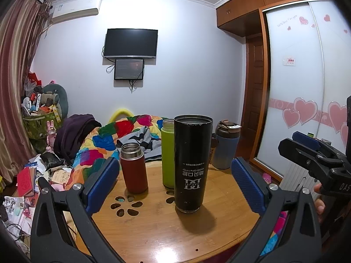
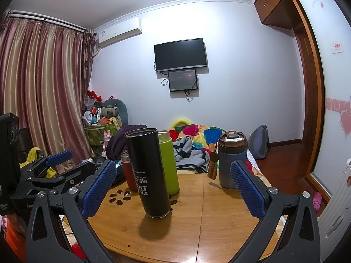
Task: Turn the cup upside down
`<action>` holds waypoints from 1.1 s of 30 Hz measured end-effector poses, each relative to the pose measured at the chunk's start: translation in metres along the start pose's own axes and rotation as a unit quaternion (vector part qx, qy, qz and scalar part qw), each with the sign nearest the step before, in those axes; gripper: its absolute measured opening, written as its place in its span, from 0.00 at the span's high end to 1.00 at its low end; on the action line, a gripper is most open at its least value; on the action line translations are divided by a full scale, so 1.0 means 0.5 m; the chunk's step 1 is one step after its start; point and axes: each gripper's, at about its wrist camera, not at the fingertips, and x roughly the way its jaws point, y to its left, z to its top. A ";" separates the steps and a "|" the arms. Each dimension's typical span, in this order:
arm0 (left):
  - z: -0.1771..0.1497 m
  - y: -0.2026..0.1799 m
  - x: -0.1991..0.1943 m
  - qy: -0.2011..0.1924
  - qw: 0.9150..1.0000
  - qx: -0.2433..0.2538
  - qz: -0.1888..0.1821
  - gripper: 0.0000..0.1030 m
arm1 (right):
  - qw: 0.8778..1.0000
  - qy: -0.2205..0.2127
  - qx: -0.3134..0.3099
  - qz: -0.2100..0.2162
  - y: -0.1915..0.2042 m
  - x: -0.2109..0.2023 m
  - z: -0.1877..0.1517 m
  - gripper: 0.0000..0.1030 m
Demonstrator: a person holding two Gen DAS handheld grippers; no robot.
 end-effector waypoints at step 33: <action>0.001 0.001 -0.006 -0.006 1.000 0.000 -0.003 0.00 | 1.000 0.004 0.001 0.003 0.006 -0.003 -0.004 0.00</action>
